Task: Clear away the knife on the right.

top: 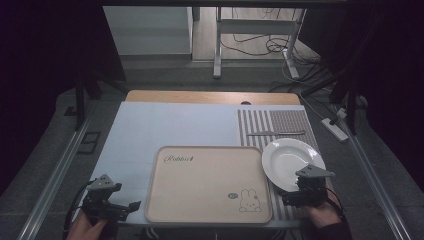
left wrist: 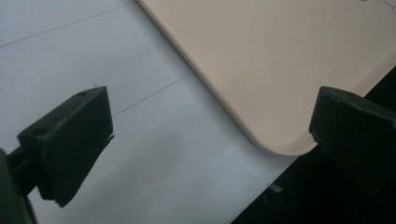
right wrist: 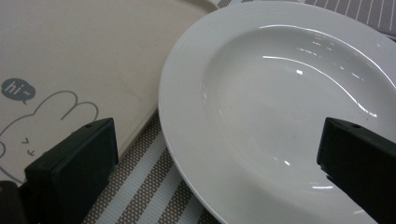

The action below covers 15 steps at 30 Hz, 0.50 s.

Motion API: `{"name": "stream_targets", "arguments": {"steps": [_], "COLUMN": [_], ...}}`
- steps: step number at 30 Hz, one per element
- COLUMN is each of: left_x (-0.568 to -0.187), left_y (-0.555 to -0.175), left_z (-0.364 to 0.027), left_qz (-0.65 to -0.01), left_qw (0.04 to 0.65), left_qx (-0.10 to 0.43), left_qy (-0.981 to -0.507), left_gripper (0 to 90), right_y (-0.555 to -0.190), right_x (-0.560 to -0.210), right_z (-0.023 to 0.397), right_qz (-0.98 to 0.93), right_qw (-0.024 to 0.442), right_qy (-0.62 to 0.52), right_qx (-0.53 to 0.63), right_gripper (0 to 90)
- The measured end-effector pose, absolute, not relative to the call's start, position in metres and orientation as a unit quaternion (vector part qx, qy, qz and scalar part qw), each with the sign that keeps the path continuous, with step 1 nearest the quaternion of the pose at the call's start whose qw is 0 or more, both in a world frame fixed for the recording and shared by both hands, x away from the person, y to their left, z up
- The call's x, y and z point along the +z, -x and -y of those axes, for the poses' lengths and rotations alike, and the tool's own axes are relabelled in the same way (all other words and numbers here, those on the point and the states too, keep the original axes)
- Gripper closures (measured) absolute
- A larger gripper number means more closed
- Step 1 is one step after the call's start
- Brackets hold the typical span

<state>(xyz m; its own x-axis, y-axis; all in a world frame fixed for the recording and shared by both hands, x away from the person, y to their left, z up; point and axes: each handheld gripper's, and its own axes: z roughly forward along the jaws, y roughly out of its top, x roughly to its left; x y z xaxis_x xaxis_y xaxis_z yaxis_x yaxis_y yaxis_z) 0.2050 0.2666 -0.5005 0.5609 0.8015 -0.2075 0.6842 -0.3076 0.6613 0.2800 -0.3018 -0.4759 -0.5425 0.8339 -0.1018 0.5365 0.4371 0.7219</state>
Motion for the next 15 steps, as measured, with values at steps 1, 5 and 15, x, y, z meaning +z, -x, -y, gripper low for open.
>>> {"name": "stream_targets", "arguments": {"steps": [1, 5, 15], "left_x": [-0.5, -0.5, -0.5], "left_y": [-0.205, -0.205, -0.205], "left_z": [-0.267, -0.267, -0.267], "left_qz": [-0.461, -0.461, -0.462], "left_qw": [0.364, 0.364, 0.365], "left_qx": [0.08, 0.08, 0.08], "left_qy": [-0.805, -0.805, -0.804], "left_gripper": [0.8, 0.8, 0.8], "right_y": [-0.283, -0.289, -0.306], "right_x": [-0.475, -0.474, -0.474], "right_z": [0.301, 0.3, 0.3], "right_qz": [-0.817, -0.817, -0.814], "right_qw": [0.226, 0.228, 0.218], "right_qy": [-0.417, -0.408, -0.417], "right_qx": [0.328, 0.337, 0.341], "right_gripper": [0.0, 0.0, 0.0]}}
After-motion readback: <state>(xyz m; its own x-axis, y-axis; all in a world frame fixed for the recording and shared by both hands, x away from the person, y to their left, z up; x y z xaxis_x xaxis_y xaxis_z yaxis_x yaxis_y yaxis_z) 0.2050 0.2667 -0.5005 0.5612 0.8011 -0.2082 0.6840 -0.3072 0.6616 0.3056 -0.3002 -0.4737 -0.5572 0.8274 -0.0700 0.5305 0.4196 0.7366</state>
